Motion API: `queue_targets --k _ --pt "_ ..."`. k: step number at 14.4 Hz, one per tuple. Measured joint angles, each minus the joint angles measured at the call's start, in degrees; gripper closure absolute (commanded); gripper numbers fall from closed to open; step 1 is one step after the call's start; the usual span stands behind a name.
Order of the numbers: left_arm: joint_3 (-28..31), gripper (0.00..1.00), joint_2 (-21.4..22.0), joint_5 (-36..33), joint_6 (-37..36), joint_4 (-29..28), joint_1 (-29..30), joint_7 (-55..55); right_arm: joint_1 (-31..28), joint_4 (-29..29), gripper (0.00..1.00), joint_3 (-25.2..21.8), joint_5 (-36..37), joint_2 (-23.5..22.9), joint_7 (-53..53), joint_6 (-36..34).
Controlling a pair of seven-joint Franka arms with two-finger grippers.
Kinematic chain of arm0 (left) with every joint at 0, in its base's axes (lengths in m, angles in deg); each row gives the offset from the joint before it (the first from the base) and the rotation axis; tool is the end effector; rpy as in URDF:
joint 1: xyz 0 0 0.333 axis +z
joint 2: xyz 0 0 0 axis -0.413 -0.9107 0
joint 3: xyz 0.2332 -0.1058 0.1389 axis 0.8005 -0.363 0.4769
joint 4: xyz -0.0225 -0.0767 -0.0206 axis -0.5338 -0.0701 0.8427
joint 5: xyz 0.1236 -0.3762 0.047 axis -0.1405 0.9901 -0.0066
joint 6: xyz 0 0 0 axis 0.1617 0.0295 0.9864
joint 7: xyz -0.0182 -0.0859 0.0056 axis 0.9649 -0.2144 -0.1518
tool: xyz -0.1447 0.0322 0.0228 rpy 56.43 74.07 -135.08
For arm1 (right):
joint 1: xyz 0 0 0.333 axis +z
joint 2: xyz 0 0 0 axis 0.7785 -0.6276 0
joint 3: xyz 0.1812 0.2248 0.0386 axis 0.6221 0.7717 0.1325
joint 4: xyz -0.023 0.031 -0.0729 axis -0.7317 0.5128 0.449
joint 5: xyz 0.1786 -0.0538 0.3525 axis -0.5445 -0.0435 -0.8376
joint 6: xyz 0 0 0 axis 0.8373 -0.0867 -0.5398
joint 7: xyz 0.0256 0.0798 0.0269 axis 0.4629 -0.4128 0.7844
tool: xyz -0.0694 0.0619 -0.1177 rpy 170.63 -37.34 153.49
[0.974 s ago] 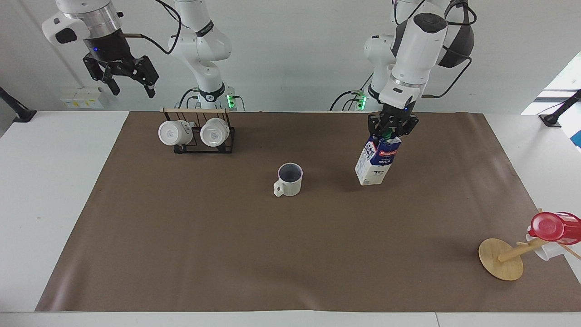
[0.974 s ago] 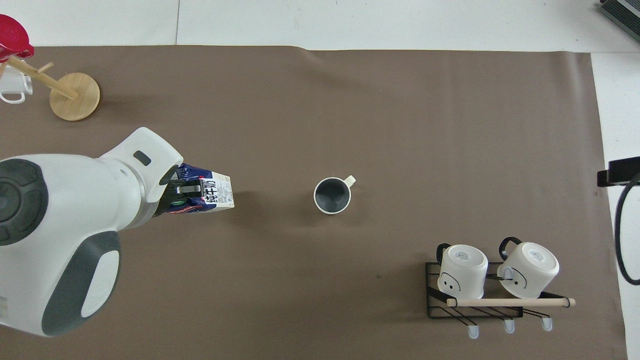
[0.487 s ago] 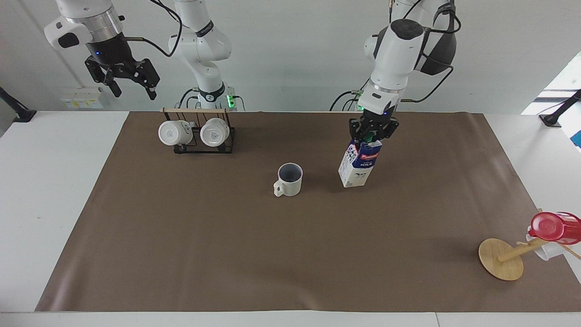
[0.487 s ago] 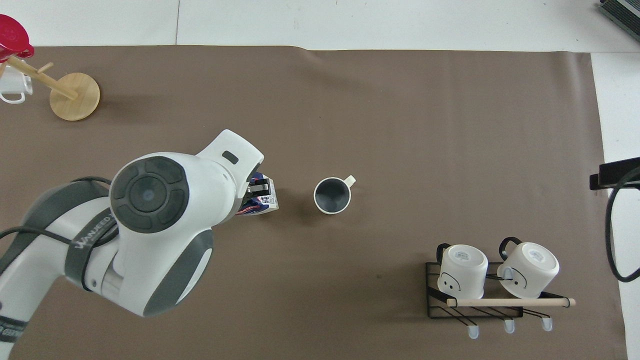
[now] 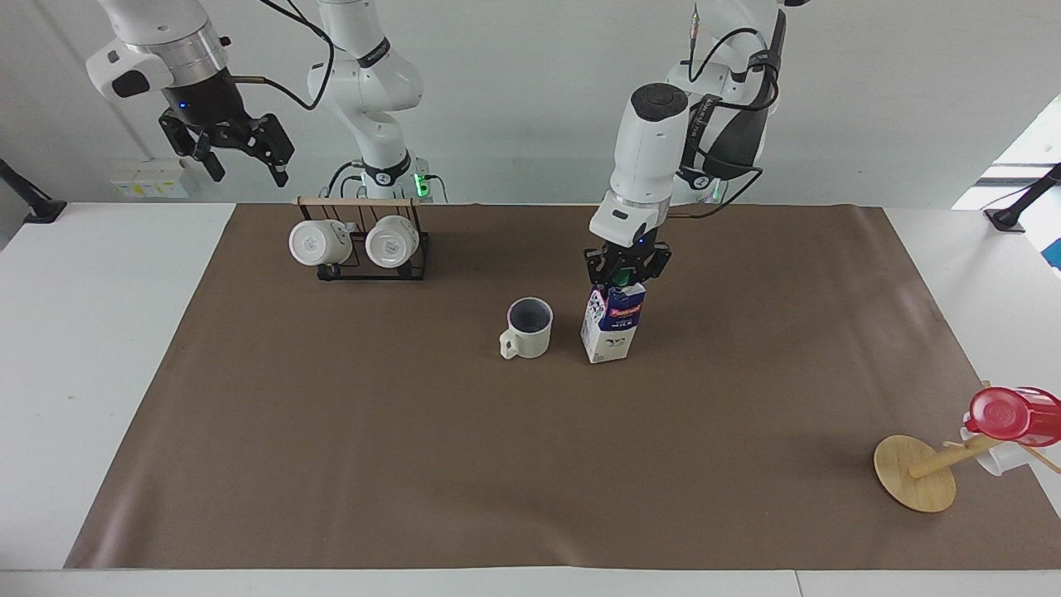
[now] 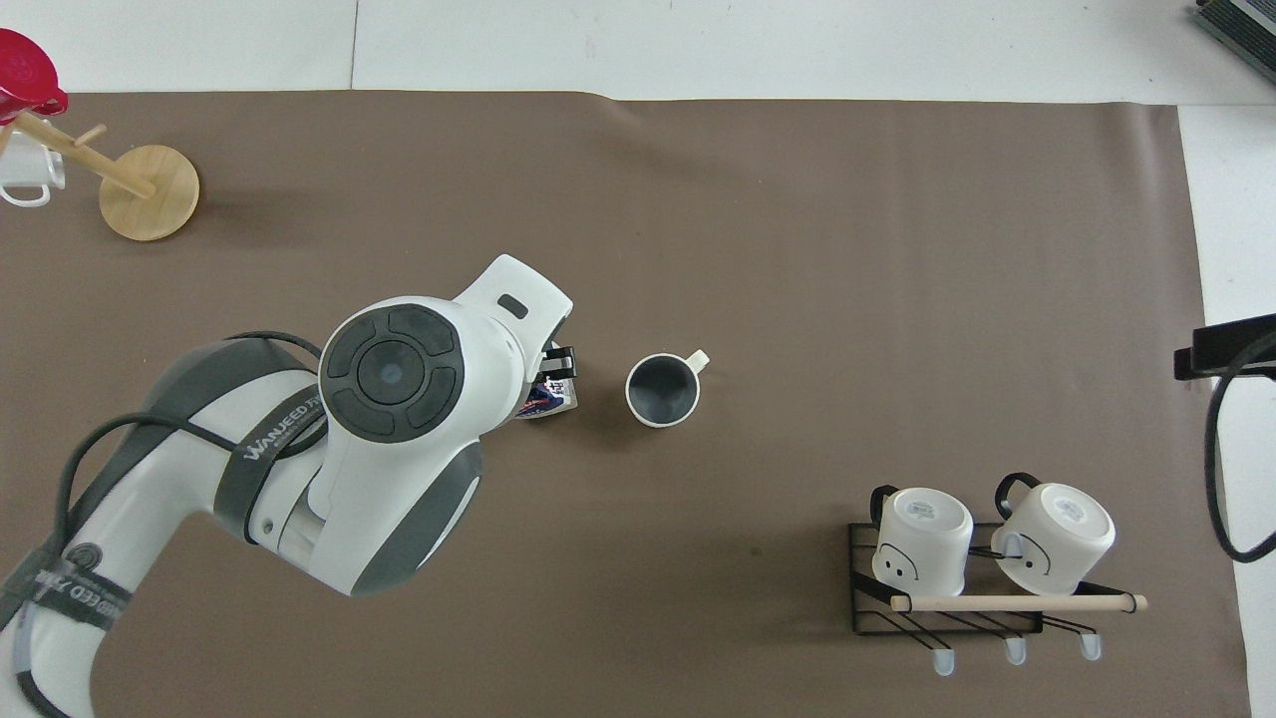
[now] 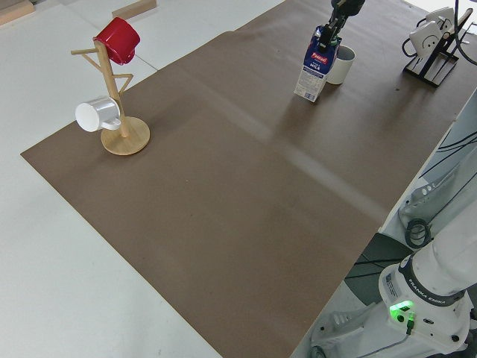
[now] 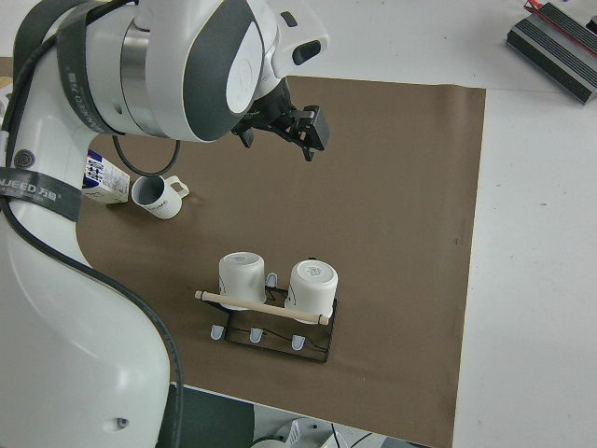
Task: Place cup and milk on table
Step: 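Lower the milk carton onto the table and open the left gripper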
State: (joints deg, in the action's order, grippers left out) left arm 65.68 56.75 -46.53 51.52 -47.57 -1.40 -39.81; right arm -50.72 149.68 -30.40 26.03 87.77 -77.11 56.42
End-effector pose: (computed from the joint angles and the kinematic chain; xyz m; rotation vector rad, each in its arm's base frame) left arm 0.5061 -0.3274 0.3962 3.1016 0.1316 0.2128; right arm 0.5201 -0.0295 0.6091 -3.1311 0.2089 -0.0052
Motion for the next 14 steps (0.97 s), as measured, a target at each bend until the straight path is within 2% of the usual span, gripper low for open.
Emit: queue_targets --k 3,7,9,10,14 --pt "-0.04 0.44 -0.26 -0.14 0.00 -0.01 -0.13 0.01 0.00 0.00 0.00 0.00 0.00 0.00 0.00 0.00" --pt "-0.17 0.32 -0.55 -0.34 0.00 -0.09 -0.23 -0.06 0.00 0.00 0.00 0.00 0.00 0.00 0.00 0.00" --pt "-0.20 0.15 -0.55 -0.44 0.00 -0.09 -0.29 -0.22 0.00 0.00 0.00 0.00 0.00 0.00 0.00 0.00" --pt "-0.22 0.00 -0.56 -0.45 0.00 -0.09 -0.39 -0.24 0.00 0.00 0.00 0.00 0.00 0.00 0.00 0.00" --pt "-0.21 0.00 -0.55 -0.46 0.00 0.12 -0.86 -0.26 0.00 0.00 0.00 0.00 0.00 0.00 0.00 0.00"
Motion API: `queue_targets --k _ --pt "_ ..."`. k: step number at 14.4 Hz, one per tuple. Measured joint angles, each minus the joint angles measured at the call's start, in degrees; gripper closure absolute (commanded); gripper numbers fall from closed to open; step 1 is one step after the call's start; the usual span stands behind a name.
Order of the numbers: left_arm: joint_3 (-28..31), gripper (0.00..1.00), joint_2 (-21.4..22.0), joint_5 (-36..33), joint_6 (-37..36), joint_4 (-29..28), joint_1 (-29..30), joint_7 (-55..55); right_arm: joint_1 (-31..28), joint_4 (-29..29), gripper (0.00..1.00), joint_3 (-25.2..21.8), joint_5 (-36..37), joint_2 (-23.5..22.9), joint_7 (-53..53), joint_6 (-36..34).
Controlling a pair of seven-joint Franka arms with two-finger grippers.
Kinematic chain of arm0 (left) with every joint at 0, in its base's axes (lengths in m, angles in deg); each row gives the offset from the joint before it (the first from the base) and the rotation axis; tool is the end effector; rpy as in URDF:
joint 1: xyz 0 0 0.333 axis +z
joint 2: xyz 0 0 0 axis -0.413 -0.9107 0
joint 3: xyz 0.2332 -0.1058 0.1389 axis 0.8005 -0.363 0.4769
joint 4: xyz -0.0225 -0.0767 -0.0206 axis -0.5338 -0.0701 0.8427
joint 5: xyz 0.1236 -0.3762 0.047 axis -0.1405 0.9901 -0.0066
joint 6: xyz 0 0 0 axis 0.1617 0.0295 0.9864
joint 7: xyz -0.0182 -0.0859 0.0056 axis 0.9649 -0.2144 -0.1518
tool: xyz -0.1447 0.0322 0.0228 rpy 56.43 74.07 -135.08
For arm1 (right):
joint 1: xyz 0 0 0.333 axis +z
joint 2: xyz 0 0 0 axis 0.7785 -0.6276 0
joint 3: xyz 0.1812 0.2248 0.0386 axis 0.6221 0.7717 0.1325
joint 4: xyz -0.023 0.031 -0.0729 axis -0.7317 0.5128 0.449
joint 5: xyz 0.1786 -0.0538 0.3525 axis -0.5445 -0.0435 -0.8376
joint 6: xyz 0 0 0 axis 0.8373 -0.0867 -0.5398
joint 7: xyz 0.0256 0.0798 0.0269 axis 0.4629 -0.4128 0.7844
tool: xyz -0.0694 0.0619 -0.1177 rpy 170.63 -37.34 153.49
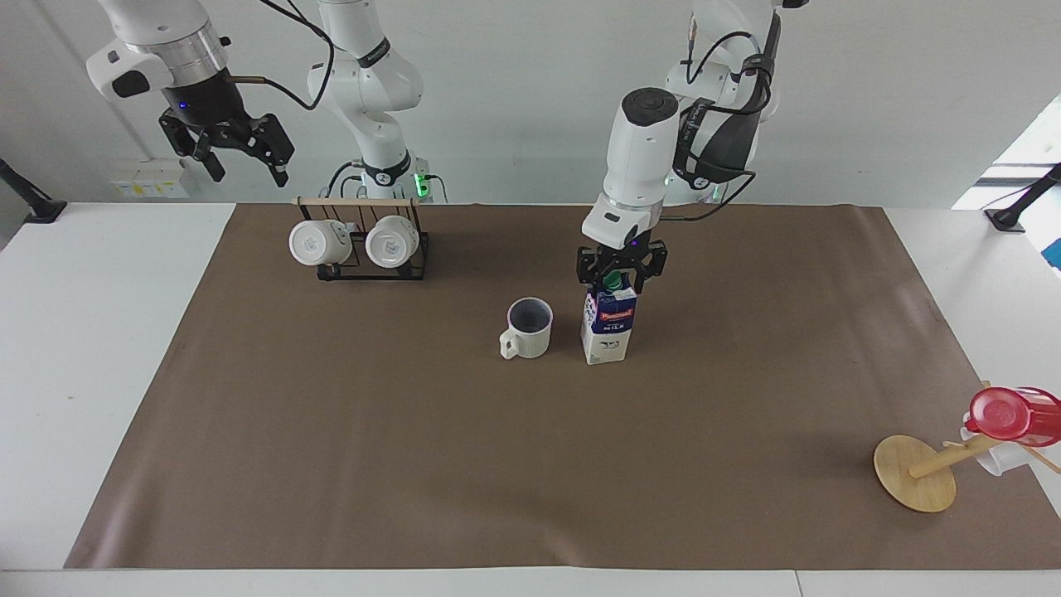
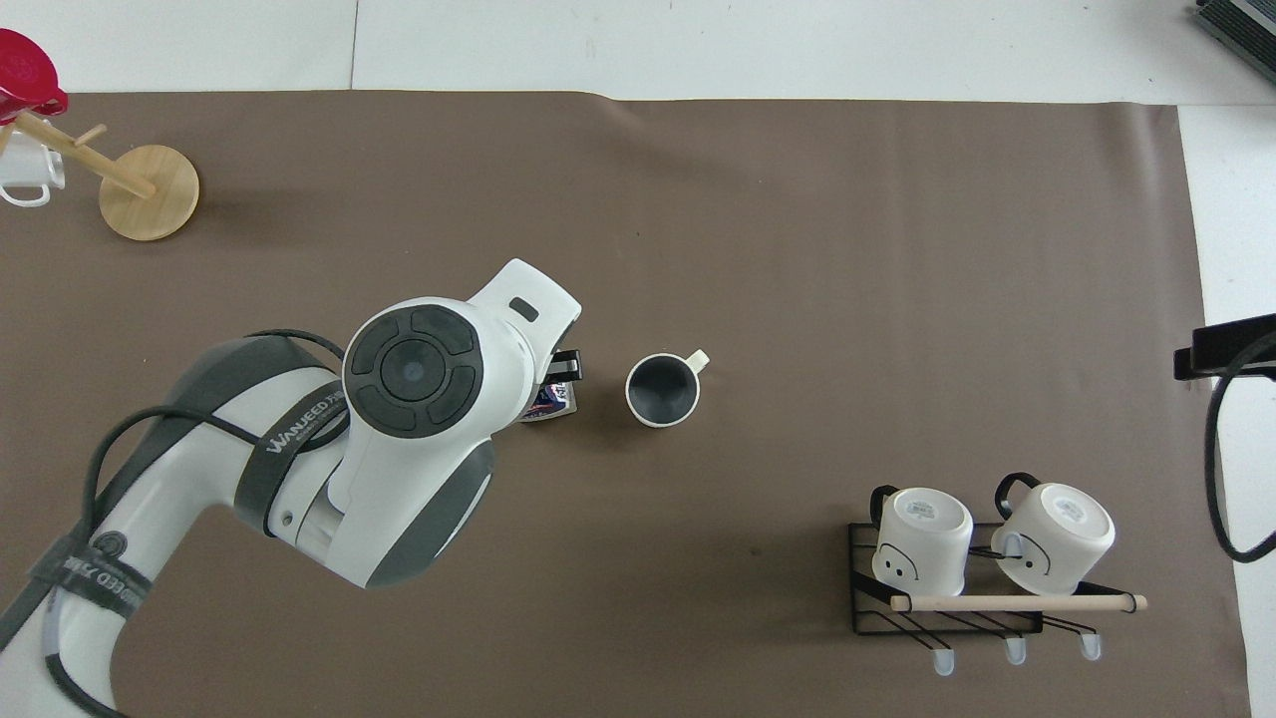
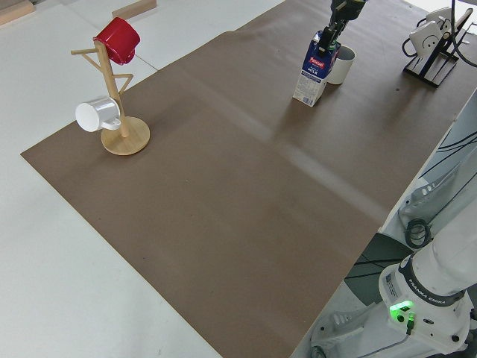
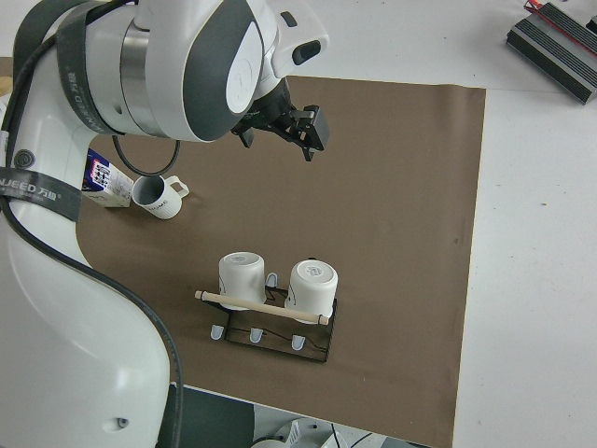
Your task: Place cup and milk on table
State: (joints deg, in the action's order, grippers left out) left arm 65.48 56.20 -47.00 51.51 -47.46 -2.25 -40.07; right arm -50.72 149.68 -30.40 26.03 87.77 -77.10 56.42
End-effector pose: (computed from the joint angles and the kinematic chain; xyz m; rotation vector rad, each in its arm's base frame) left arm 0.5013 -0.3365 0.3915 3.1115 0.0903 0.2088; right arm 0.5201 -0.0295 0.6091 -3.1311 0.2087 -0.0052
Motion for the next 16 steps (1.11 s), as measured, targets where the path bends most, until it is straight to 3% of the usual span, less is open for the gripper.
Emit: queue_targets --k 4,11,16 --pt "0.48 0.00 0.11 0.16 -2.11 2.89 -0.01 0.01 0.00 0.00 0.00 0.00 0.00 0.00 0.00 0.00" --pt "1.94 0.00 0.61 1.96 -14.69 12.85 3.43 -1.87 0.00 0.00 0.00 0.00 0.00 0.00 0.00 0.00" --pt "2.19 0.00 1.37 1.94 -23.78 17.79 7.66 -11.80 0.00 0.00 0.00 0.00 0.00 0.00 0.00 0.00"
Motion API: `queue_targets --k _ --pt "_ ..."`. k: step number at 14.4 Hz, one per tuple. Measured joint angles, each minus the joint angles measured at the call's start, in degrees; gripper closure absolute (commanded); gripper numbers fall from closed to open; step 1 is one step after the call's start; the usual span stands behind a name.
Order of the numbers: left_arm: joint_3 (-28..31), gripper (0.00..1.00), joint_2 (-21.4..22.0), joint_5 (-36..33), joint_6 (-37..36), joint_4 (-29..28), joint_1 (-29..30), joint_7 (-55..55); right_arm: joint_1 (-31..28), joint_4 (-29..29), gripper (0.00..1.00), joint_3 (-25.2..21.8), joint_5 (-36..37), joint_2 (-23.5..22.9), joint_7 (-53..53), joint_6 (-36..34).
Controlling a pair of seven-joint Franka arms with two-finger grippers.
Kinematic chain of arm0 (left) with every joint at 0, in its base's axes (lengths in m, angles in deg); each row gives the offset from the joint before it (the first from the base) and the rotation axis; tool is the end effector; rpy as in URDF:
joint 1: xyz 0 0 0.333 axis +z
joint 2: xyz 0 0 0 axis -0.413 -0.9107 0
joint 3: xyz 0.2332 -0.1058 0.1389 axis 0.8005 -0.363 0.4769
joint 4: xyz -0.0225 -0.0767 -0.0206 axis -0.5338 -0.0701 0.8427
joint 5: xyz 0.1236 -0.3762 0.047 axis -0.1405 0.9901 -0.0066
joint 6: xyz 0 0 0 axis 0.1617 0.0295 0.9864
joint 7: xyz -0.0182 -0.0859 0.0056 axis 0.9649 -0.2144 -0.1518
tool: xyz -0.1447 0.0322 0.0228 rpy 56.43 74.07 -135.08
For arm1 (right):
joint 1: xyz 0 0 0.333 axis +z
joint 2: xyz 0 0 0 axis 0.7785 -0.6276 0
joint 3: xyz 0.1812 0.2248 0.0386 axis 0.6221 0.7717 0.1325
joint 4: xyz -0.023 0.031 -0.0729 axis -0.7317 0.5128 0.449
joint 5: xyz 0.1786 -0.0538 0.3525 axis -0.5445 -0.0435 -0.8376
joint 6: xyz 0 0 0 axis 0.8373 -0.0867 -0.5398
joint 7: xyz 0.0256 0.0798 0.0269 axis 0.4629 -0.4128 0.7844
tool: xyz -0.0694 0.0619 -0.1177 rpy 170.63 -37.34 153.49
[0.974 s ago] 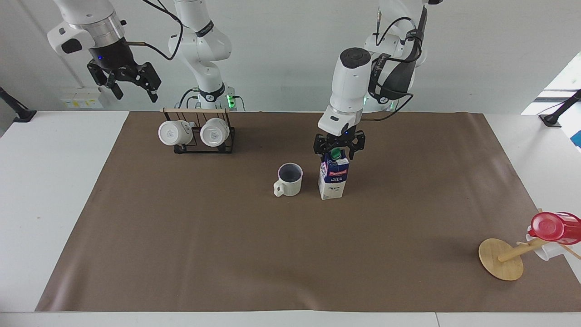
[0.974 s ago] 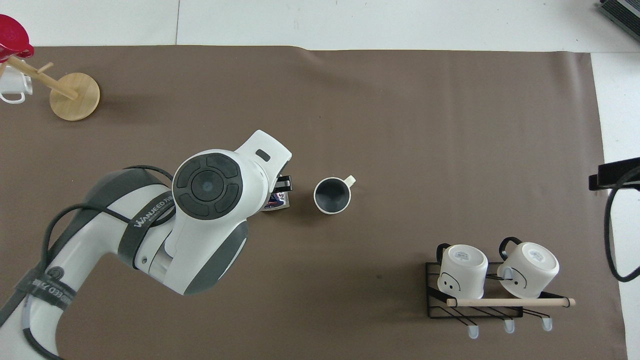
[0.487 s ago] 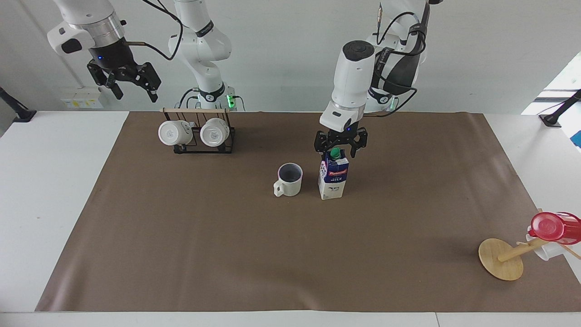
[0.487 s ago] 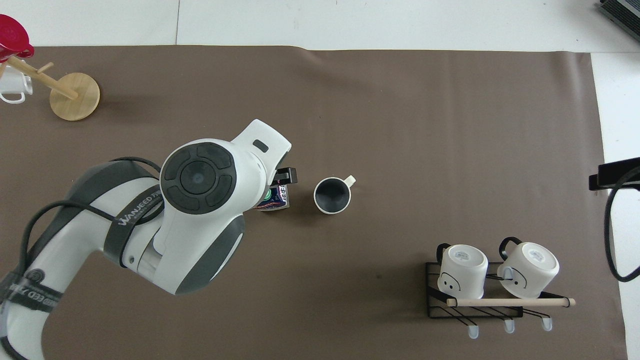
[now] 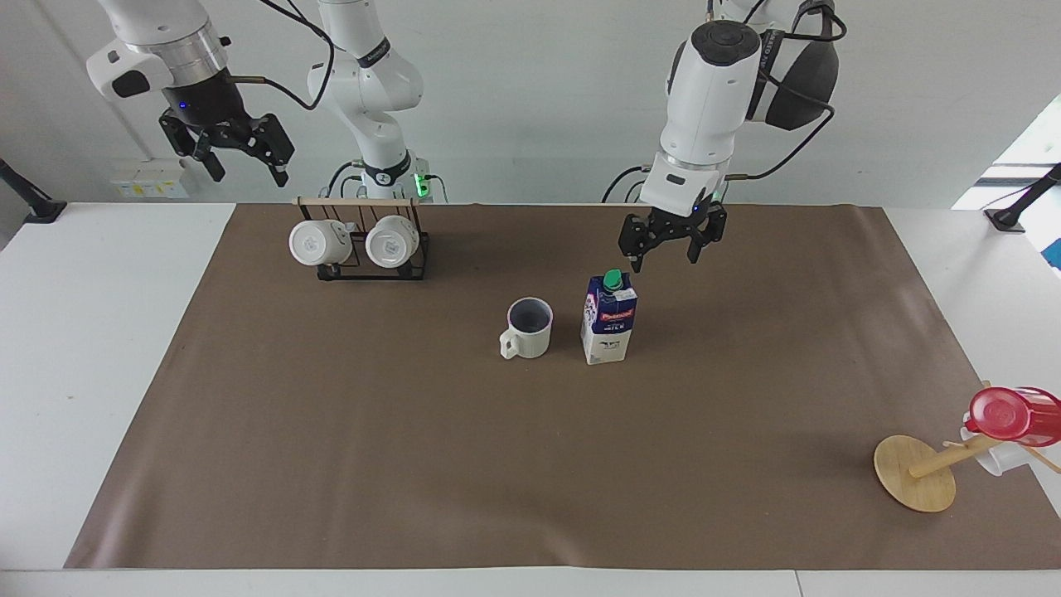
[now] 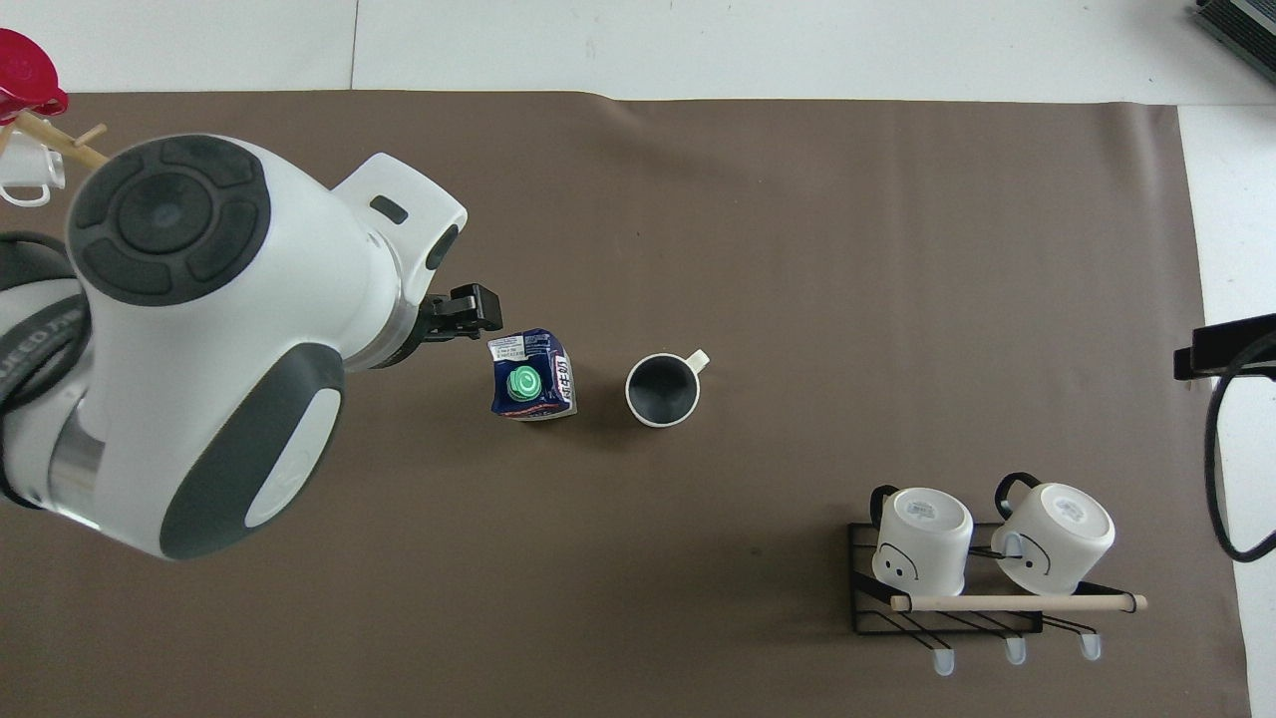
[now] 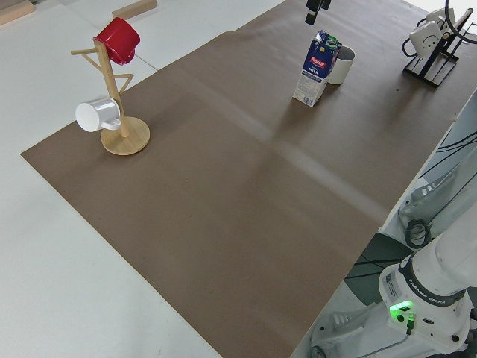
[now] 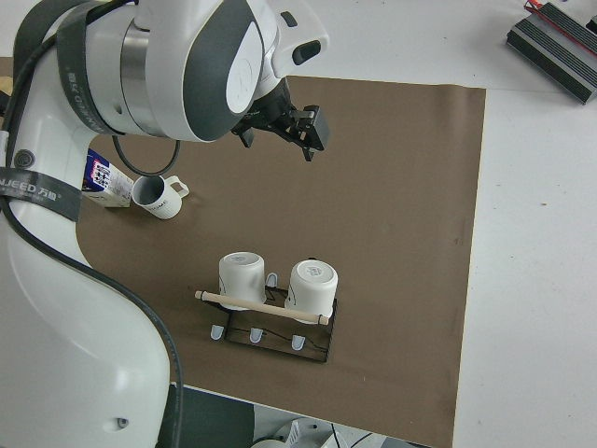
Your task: Place cup and milk on table
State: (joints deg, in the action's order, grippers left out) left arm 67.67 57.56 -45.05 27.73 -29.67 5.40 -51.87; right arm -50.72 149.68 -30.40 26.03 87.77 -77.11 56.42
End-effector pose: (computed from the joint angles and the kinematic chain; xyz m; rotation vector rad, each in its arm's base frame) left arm 0.5410 -0.2406 0.5181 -3.1155 -0.0897 -0.0850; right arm 0.5201 -0.0295 0.6091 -3.1311 0.2089 -0.0052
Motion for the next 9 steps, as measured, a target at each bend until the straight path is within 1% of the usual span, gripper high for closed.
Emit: queue_targets --k 5,9 --pt "0.52 0.00 3.27 0.02 -3.81 0.96 8.66 -14.53 0.00 0.00 0.00 0.00 0.00 0.00 0.00 0.00" --pt "0.63 0.00 4.36 0.18 -5.16 0.96 12.66 -19.42 0.00 0.00 0.00 0.00 0.00 0.00 0.00 0.00"
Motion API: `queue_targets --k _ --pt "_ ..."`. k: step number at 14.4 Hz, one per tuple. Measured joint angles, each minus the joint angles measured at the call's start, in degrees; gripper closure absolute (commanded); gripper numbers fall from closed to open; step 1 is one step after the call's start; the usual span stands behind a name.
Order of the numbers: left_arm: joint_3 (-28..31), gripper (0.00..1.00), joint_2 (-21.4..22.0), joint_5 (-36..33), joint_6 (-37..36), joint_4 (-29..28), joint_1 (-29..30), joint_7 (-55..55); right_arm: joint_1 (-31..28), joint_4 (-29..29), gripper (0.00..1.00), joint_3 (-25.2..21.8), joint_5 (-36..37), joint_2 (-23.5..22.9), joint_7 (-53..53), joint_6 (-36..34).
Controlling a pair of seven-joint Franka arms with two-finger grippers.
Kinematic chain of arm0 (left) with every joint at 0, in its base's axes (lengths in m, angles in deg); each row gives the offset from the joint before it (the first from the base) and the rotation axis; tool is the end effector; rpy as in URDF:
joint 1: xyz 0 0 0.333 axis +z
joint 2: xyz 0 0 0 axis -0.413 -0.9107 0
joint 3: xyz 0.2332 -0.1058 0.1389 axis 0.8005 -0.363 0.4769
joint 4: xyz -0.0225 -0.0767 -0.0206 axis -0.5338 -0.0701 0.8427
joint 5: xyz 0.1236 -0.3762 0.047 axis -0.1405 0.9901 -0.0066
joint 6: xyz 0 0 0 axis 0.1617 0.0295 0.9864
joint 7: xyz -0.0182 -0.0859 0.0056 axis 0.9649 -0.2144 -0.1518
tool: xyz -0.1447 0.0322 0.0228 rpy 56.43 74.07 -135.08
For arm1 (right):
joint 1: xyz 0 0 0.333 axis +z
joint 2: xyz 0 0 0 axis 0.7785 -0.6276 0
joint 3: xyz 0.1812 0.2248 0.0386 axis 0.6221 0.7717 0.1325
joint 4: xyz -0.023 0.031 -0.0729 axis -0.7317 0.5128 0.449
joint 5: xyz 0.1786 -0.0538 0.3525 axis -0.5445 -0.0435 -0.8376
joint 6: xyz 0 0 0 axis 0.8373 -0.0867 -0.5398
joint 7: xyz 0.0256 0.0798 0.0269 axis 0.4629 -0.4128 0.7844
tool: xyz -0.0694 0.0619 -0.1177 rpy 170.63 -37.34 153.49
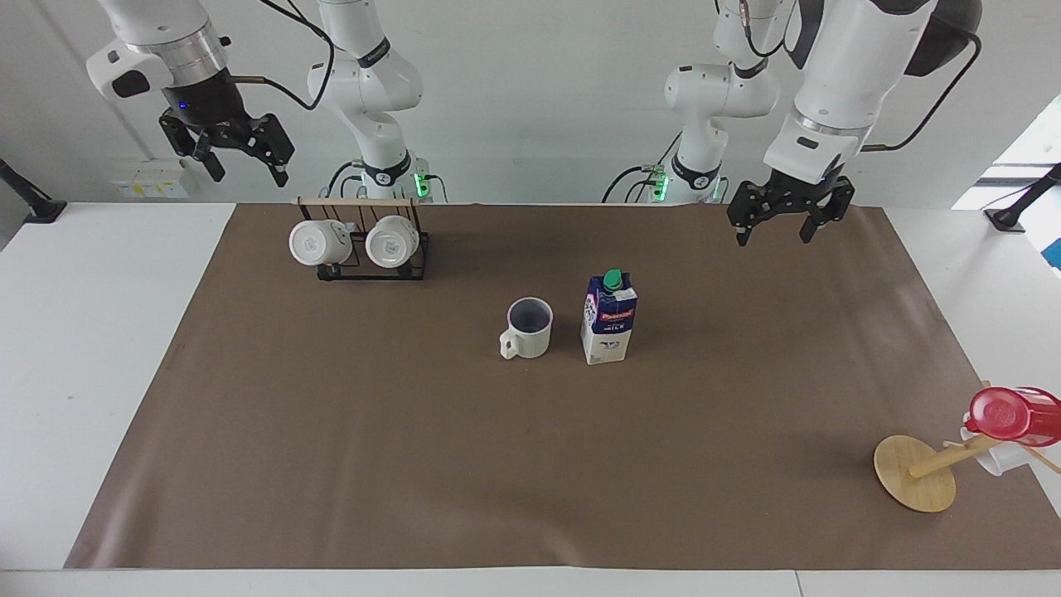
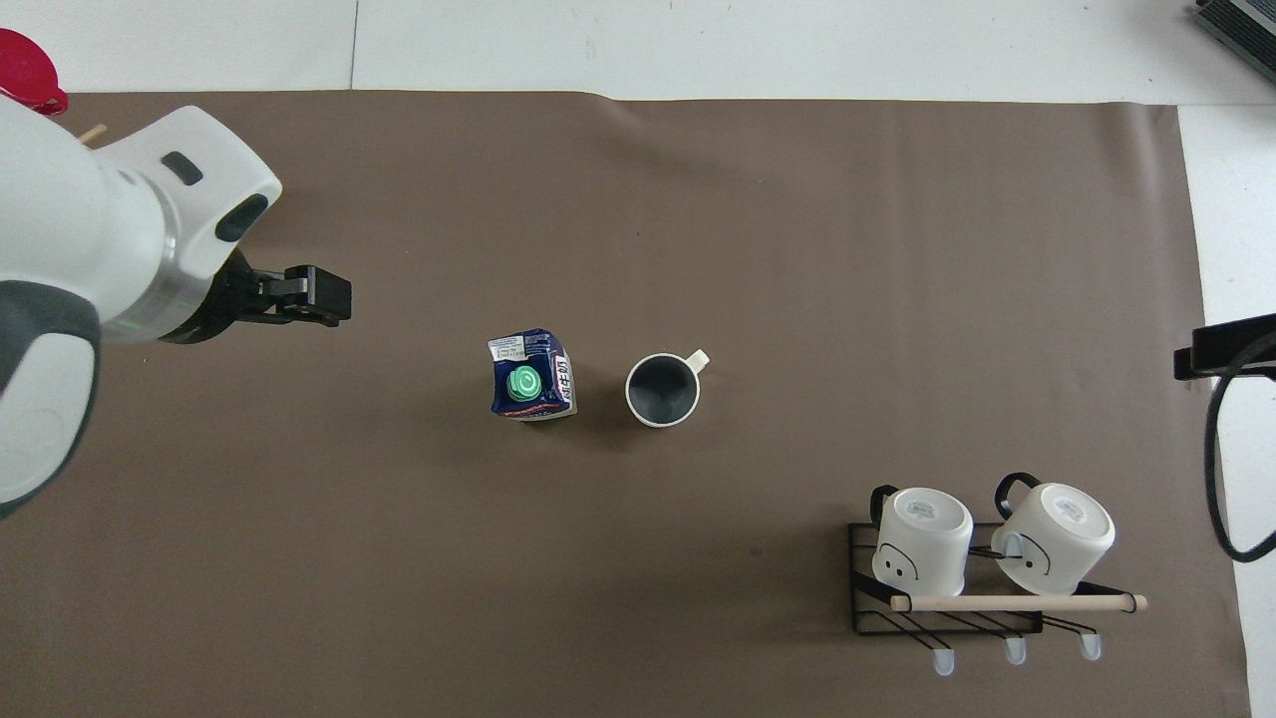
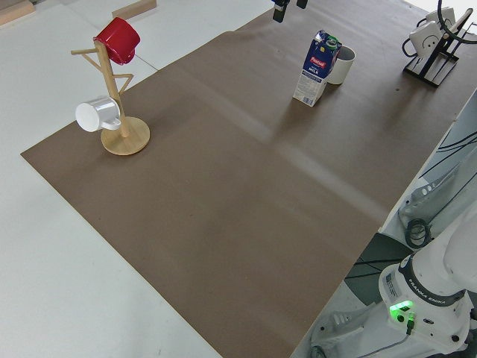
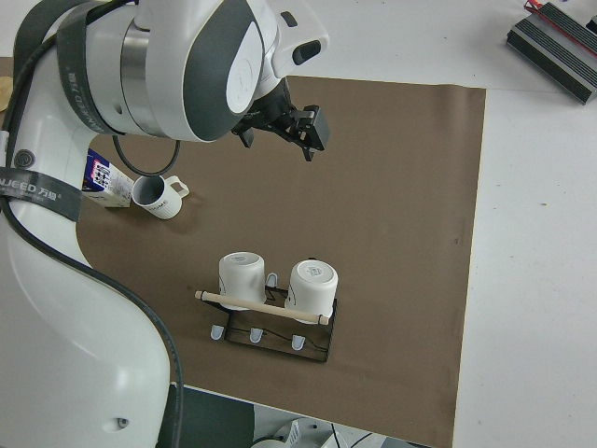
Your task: Place cup and milk on table
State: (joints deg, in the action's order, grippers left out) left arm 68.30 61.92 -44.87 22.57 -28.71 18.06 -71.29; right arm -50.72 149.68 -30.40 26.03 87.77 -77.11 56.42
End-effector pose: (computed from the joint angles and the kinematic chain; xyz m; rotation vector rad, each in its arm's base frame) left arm 0.5546 -0.1058 0.5617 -3.0976 0.0696 -0.0758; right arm 0.5201 -0.0295 0.6091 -3.1311 0.2089 -0.0052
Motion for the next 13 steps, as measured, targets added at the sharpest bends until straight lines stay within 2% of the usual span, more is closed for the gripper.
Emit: queue_targets --k 6,10,13 --pt "0.04 0.00 0.40 0.38 -1.38 0.22 2.56 -3.87 0.00 0.00 0.00 0.00 0.00 0.00 0.00 0.00" --pt "0.24 0.00 0.45 4.72 -2.42 0.34 3.64 -3.98 0.00 0.00 0.00 0.00 0.00 0.00 0.00 0.00" --pt "0.28 0.00 0.46 5.38 -3.17 0.39 4.26 -4.04 0.00 0.00 0.00 0.00 0.00 0.00 0.00 0.00"
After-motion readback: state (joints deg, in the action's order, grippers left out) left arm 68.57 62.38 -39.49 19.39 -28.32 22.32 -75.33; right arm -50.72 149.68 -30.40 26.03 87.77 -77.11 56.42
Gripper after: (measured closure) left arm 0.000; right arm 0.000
